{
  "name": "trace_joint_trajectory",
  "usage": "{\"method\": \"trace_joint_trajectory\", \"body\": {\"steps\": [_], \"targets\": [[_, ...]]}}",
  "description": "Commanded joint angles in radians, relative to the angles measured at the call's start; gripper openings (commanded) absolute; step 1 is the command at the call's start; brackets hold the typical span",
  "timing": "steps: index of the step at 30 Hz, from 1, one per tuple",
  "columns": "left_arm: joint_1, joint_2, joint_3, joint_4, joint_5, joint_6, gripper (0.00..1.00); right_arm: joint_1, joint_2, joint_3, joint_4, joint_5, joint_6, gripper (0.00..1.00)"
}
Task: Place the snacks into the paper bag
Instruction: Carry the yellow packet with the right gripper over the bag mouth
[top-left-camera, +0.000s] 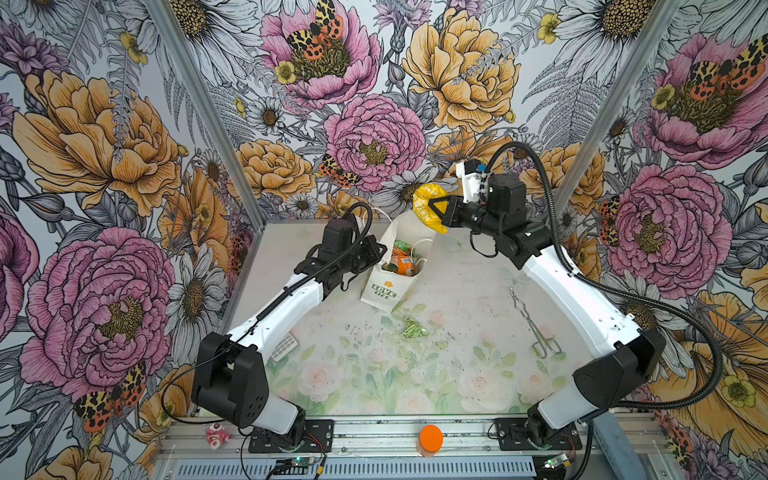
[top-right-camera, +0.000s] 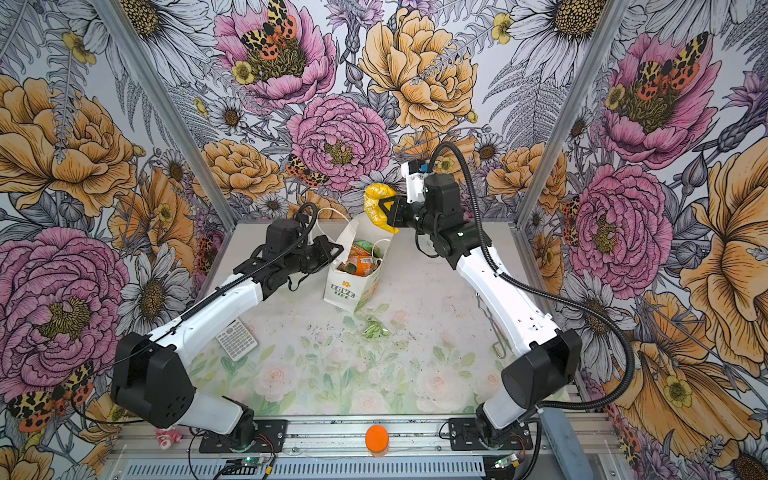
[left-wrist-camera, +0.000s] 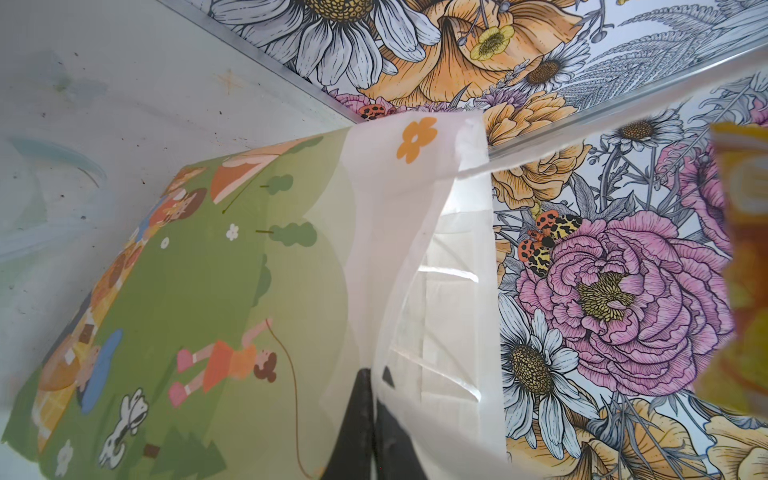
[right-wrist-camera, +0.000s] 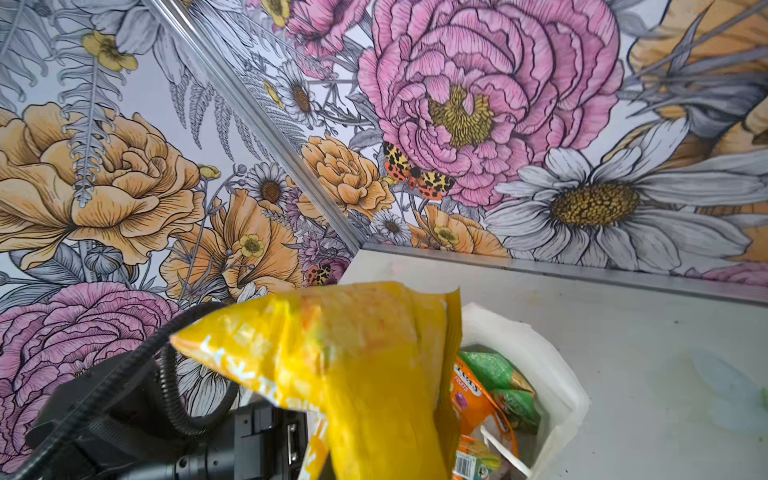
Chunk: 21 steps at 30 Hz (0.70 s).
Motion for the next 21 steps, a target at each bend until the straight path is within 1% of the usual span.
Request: {"method": "trace_joint_trajectory", "body": {"steps": [1,8,14,21], "targets": [[-0.014,-0.023,0.006,0.008,0.041,-0.006,0.0,0.013,0.051,-0.022,0.152,-0.021,0.105,0.0],[-0.013,-0.025,0.002,0.002,0.046,0.002,0.0,0.036,0.114,-0.083,0.339,-0.048,0.103,0.0],[-0.012,-0.027,0.001,-0.001,0.044,0.005,0.0,0.032,0.138,-0.126,0.392,-0.044,0.024,0.0],[-0.012,-0.022,0.0,-0.002,0.042,0.005,0.0,0.013,0.169,-0.137,0.388,-0.038,-0.031,0.0]]}}
